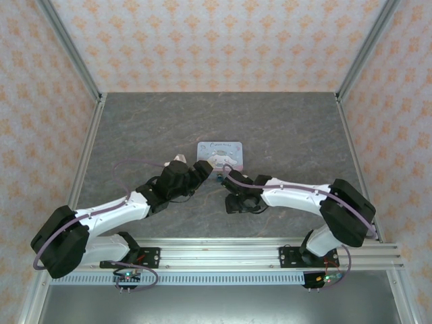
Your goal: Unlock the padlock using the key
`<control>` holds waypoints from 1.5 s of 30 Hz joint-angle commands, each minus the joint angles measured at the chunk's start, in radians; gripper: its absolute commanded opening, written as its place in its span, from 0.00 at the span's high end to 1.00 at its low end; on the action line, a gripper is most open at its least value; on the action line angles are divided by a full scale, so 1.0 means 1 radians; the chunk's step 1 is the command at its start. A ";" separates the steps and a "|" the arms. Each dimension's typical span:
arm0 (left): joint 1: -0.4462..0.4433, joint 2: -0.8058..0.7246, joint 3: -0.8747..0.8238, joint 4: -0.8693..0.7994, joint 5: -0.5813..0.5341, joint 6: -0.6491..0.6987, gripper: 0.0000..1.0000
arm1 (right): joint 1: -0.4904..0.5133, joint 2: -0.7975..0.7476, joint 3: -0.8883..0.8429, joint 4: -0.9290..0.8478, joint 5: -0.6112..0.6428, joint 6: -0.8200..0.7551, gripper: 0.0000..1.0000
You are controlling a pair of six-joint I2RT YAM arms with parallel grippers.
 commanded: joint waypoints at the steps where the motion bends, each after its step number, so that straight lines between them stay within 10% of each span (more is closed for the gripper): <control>1: -0.004 -0.007 0.015 -0.011 -0.034 0.032 0.18 | 0.003 0.017 0.005 -0.065 0.028 -0.069 0.40; 27: -0.001 -0.001 0.017 -0.010 -0.039 0.031 0.15 | 0.003 0.098 0.040 -0.012 0.011 -0.048 0.63; 32: -0.002 0.002 0.017 -0.010 -0.037 0.031 0.15 | 0.003 0.037 0.049 -0.034 0.010 -0.029 0.43; 45: -0.001 0.010 0.028 -0.016 -0.035 0.034 0.14 | 0.003 0.096 0.089 -0.039 0.063 0.022 0.46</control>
